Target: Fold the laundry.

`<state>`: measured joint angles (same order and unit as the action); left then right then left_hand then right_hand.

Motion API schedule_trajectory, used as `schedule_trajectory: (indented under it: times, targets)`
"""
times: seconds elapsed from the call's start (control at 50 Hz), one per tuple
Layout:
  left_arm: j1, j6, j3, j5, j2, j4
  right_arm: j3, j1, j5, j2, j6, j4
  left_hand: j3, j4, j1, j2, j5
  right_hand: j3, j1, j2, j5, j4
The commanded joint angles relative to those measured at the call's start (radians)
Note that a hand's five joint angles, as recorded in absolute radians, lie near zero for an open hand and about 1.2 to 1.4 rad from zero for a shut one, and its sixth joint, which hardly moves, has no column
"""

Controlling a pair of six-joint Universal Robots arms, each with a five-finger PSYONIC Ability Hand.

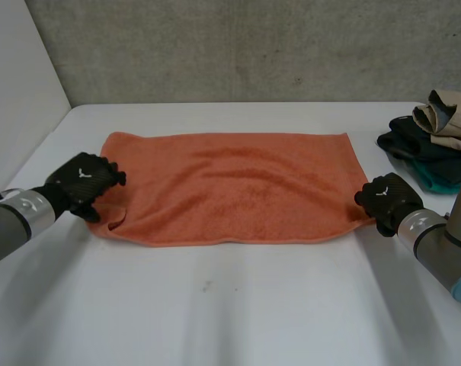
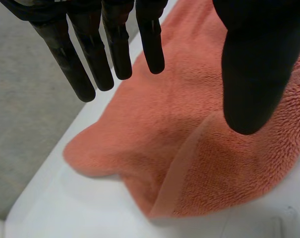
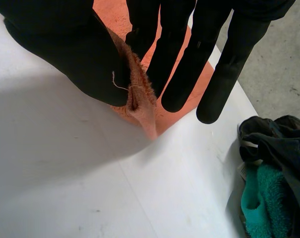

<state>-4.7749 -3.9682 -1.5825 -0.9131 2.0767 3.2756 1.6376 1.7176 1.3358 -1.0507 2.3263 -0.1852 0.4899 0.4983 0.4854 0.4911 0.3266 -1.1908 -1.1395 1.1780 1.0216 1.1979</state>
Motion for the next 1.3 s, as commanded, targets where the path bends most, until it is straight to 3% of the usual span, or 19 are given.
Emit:
schedule_trajectory:
  times: [0.02,0.22,0.36,0.56,0.7,0.78,0.9,1.04,1.18,1.24,1.3]
  targets:
    - [0.038,-0.103,0.145,0.003,0.108,-0.181,0.007,-0.001,0.000,0.006,-0.001,-0.002,0.088,0.079,0.092,0.086,0.076,-0.205,-0.257,0.218,0.200,0.198]
    - [0.063,-0.209,0.271,-0.020,0.206,-0.321,0.008,-0.001,0.000,0.006,-0.002,-0.002,0.117,0.109,0.121,0.116,0.106,-0.205,-0.257,0.218,0.200,0.198]
    - [0.064,-0.209,0.280,-0.044,0.210,-0.318,0.008,-0.001,0.000,0.006,-0.002,-0.002,0.369,0.361,0.374,0.368,0.358,-0.205,-0.257,0.218,0.200,0.198]
    - [0.061,-0.213,0.294,-0.075,0.224,-0.315,0.008,-0.001,0.000,0.006,-0.004,0.000,0.167,0.159,0.172,0.166,0.156,-0.205,-0.257,0.218,0.200,0.198]
    - [0.063,-0.213,0.299,-0.075,0.227,-0.315,0.010,-0.001,0.000,0.006,-0.002,0.000,0.182,0.173,0.186,0.180,0.170,-0.205,-0.257,0.218,0.200,0.198]
    - [0.064,-0.213,0.299,-0.078,0.227,-0.312,0.010,-0.001,0.000,0.006,-0.004,0.000,0.351,0.343,0.356,0.350,0.340,-0.205,-0.257,0.218,0.200,0.198]
    - [0.070,-0.210,0.292,-0.122,0.226,-0.269,0.010,-0.001,0.000,0.008,-0.004,0.000,0.906,0.897,0.910,0.905,0.895,-0.205,-0.257,0.218,0.200,0.198]
    - [0.081,-0.192,0.277,-0.213,0.183,-0.194,0.010,-0.003,0.005,0.005,-0.004,0.000,0.906,0.898,0.911,0.905,0.895,-0.205,-0.257,0.218,0.200,0.198]
    - [0.047,-0.183,0.188,-0.196,0.108,-0.194,0.008,-0.003,0.005,-0.006,-0.002,0.006,0.906,0.898,0.911,0.905,0.895,-0.205,-0.257,0.218,0.200,0.198]
    - [0.043,-0.169,0.174,-0.158,0.102,-0.194,0.008,0.000,0.005,-0.006,-0.004,0.007,0.097,0.088,0.101,0.095,0.085,-0.205,-0.257,0.218,0.200,0.198]
    - [0.053,-0.144,0.173,-0.118,0.106,-0.194,0.010,0.004,0.008,-0.006,-0.002,0.007,0.076,0.067,0.080,0.075,0.065,-0.205,-0.257,0.218,0.200,0.198]
